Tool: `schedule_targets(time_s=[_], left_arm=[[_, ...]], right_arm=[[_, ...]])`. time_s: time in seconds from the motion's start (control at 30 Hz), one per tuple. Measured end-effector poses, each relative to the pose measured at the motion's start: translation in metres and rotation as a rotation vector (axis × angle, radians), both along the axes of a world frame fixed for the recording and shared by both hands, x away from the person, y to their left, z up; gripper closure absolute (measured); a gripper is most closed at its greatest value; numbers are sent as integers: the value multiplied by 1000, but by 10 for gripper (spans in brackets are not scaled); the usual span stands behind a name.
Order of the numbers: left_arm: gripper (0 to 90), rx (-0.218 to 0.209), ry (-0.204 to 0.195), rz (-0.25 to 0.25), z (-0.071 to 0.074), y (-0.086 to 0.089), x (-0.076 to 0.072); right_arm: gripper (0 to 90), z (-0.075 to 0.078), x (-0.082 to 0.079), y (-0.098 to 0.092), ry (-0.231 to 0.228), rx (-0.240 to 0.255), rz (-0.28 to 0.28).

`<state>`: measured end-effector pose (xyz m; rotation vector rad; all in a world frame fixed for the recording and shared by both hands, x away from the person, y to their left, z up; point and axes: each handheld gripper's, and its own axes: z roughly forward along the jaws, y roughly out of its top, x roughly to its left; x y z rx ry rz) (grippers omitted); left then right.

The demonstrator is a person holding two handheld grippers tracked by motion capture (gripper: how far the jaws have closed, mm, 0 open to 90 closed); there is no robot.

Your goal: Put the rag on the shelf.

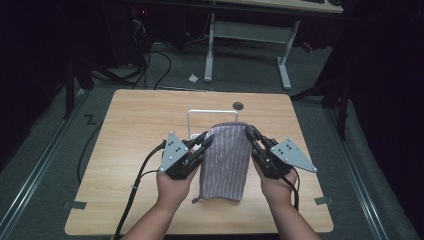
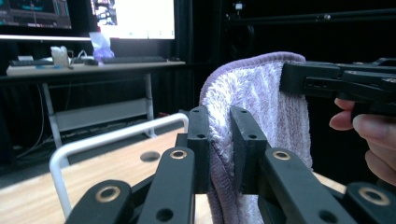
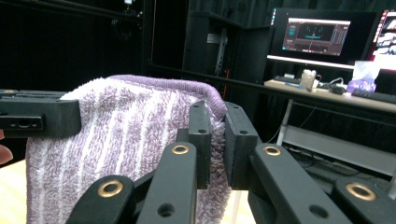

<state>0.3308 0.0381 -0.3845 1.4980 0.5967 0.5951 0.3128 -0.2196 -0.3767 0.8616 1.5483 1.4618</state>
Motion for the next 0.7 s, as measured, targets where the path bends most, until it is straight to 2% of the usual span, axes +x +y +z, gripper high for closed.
schedule_targets(time_s=[0.27, 0.43, 0.57, 0.7], left_arm=[[796, 2, -43, 12, 24, 1, 9], [797, 4, -54, 18, 28, 2, 15], [797, 6, -50, 18, 30, 2, 21], [797, 41, -46, 28, 34, 1, 31]], right_arm=[[835, 23, 5, 1, -37, 6, 3], [835, 32, 9, 2, -49, -1, 2], [835, 35, 14, 3, -44, 3, 3], [835, 38, 24, 2, -24, 6, 2]])
